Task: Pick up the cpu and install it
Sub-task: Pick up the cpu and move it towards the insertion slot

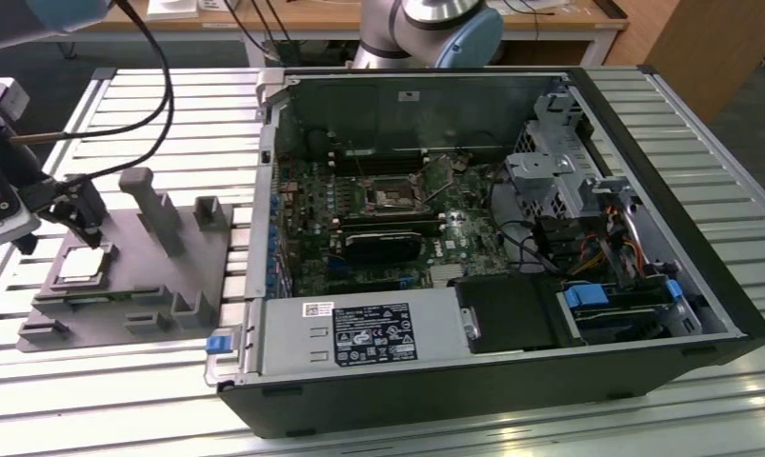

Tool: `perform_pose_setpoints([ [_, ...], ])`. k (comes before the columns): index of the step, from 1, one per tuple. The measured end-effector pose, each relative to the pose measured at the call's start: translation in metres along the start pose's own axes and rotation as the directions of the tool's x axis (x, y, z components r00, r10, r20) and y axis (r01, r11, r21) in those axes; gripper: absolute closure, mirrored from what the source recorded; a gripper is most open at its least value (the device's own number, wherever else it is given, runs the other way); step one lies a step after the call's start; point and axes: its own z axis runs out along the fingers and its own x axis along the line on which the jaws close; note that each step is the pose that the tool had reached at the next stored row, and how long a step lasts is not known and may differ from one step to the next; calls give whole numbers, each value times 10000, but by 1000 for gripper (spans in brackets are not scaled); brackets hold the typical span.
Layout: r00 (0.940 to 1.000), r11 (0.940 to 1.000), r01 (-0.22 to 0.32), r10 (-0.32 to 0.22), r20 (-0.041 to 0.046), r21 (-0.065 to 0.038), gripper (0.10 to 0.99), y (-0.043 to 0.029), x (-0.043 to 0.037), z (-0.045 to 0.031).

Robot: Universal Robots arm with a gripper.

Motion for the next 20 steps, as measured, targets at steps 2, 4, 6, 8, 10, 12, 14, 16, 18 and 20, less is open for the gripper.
perform_pose_setpoints([
  [2,10000,10000,0,0,0,0,325,-1,0,29],
  [4,10000,10000,0,0,1,0,325,-2,0,56],
  [6,10000,10000,-1,1,0,0,325,-3,-1,80],
  [8,10000,10000,0,0,0,0,325,-5,-1,104],
  [10,10000,10000,0,0,-1,0,325,-6,-1,127],
  [12,10000,10000,0,0,0,0,325,-7,0,152],
  [14,10000,10000,0,0,-1,0,325,-8,-1,173],
  [16,10000,10000,0,0,0,0,325,-9,-3,195],
  [18,10000,10000,0,0,0,0,325,-10,-7,218],
  [20,10000,10000,0,0,0,1,325,-11,-10,241],
])
